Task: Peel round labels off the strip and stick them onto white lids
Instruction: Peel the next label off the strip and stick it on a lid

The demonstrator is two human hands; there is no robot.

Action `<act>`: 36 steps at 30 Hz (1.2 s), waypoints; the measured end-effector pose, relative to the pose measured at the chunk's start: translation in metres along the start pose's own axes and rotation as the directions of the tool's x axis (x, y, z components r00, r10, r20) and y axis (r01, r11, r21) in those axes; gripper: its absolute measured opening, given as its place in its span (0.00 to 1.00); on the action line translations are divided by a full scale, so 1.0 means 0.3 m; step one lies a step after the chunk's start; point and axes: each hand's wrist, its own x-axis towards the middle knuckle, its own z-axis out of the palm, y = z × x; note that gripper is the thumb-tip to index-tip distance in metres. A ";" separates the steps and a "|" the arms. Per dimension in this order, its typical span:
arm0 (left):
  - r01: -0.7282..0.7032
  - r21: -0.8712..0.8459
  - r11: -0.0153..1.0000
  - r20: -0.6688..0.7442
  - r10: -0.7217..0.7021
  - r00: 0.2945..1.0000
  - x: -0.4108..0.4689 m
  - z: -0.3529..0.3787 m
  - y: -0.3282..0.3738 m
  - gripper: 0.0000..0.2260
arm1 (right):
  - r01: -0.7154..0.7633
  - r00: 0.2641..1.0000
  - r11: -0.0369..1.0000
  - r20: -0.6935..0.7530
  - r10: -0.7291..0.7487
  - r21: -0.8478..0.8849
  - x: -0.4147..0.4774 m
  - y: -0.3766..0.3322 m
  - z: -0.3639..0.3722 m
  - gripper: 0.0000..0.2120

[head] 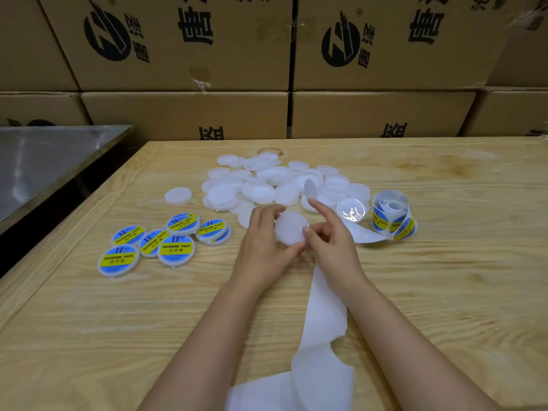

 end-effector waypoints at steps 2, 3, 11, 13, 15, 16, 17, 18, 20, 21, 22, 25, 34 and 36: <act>0.047 -0.073 0.996 0.035 -0.045 0.998 0.003 -0.004 0.006 0.30 | 0.002 1.000 1.000 -0.023 -0.002 0.012 0.007 -0.002 -0.008 0.24; 0.087 -0.124 0.988 0.049 -0.081 0.995 0.004 -0.005 0.012 0.29 | 0.002 0.999 1.000 -0.038 -0.001 0.019 0.011 -0.002 -0.015 0.24; 0.476 -0.572 0.668 0.336 -0.338 0.879 0.017 -0.040 0.045 0.11 | 0.041 0.999 0.999 -0.007 -0.041 0.011 0.019 0.009 -0.024 0.25; 0.499 -0.587 0.638 0.361 -0.345 0.866 0.021 -0.048 0.043 0.10 | 0.040 0.999 0.998 -0.006 -0.039 0.043 0.018 0.009 -0.025 0.25; 0.530 -0.616 0.583 0.367 -0.382 0.848 0.026 -0.053 0.040 0.08 | 0.037 0.999 0.995 -0.015 -0.036 0.096 0.021 0.008 -0.028 0.24; 0.539 -0.631 0.558 0.361 -0.404 0.840 0.030 -0.055 0.038 0.08 | 0.035 0.999 0.993 -0.033 -0.032 0.113 0.023 0.007 -0.029 0.22; 0.544 -0.648 0.532 0.355 -0.421 0.835 0.033 -0.055 0.035 0.08 | 0.032 0.998 0.991 -0.063 -0.025 0.129 0.025 0.005 -0.030 0.20; 0.544 -0.666 0.510 0.350 -0.431 0.832 0.035 -0.058 0.031 0.08 | 0.027 0.995 0.988 -0.097 -0.012 0.154 0.029 0.003 -0.031 0.17; 0.542 -0.691 0.478 0.349 -0.436 0.830 0.038 -0.064 0.027 0.08 | -0.002 0.988 0.973 -0.153 0.038 0.231 0.037 -0.001 -0.037 0.09; 0.542 -0.698 0.468 0.352 -0.435 0.829 0.039 -0.066 0.025 0.08 | -0.021 0.985 0.962 -0.160 0.067 0.271 0.041 -0.001 -0.042 0.06; 0.544 -0.701 0.462 0.357 -0.433 0.828 0.039 -0.068 0.023 0.08 | -0.041 0.984 0.950 -0.151 0.092 0.308 0.044 0.001 -0.047 0.03; 0.545 -0.697 0.466 0.375 -0.411 0.831 0.038 -0.072 0.020 0.08 | -0.123 0.986 0.920 -0.056 0.154 0.371 0.046 0.007 -0.059 0.03; 0.542 -0.656 0.525 0.409 -0.355 0.840 0.032 -0.084 0.027 0.07 | -0.221 0.975 0.930 0.047 0.217 0.294 0.045 0.010 -0.061 0.06; 0.534 -0.644 0.548 0.406 -0.347 0.845 0.031 -0.085 0.029 0.06 | -0.231 0.973 0.935 0.040 0.229 0.270 0.047 0.013 -0.063 0.09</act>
